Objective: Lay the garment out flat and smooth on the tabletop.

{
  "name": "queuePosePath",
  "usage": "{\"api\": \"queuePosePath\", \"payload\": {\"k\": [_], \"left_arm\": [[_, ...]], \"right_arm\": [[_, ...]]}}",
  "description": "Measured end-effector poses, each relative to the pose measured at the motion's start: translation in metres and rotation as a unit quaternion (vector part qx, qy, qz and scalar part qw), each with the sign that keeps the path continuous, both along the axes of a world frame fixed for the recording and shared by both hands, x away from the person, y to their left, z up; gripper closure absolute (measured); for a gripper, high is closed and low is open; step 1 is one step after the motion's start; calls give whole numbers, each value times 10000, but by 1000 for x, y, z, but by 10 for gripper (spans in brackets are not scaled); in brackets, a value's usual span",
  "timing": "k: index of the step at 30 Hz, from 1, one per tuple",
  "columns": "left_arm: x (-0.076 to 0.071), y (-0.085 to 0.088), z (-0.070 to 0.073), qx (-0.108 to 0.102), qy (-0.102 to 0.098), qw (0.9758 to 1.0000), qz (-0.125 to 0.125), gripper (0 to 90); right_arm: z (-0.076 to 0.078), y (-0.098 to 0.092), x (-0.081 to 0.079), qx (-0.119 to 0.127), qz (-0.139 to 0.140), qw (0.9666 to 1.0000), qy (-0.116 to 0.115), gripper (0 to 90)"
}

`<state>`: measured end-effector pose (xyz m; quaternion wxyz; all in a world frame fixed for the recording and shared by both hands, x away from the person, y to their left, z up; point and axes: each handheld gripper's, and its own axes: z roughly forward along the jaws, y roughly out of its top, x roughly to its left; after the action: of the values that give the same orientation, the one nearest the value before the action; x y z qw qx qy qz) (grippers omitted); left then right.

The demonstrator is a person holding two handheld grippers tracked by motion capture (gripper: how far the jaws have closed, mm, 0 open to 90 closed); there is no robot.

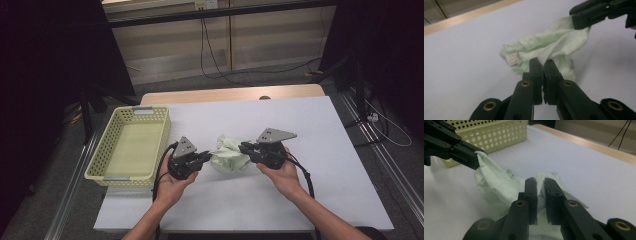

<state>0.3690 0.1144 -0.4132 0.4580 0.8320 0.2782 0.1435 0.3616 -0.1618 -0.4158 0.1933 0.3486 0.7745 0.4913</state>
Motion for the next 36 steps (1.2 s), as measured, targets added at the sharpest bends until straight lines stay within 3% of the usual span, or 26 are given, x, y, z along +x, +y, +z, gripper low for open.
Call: {"api": "queuePosePath", "payload": {"k": [6,8,18,27,32,36], "left_arm": [[-2,-6,-10,156,134,9998,-54,868],[-3,-6,-10,243,122,9996,-76,868],[-4,4,-12,205,207,9996,49,868],[0,7,-14,225,207,9995,118,867],[4,10,-15,193,243,9993,210,866],[7,12,-15,176,287,9991,266,866]], "right_arm": [[-10,-6,-8,-91,44,9997,236,779],[-12,-6,-12,-153,73,9995,266,717],[-17,-10,-26,-204,201,9990,352,709],[-18,-8,-16,-323,185,9992,172,668],[-18,-5,-11,-271,474,9983,192,619],[-22,3,-9,-428,574,9973,147,550]]}}
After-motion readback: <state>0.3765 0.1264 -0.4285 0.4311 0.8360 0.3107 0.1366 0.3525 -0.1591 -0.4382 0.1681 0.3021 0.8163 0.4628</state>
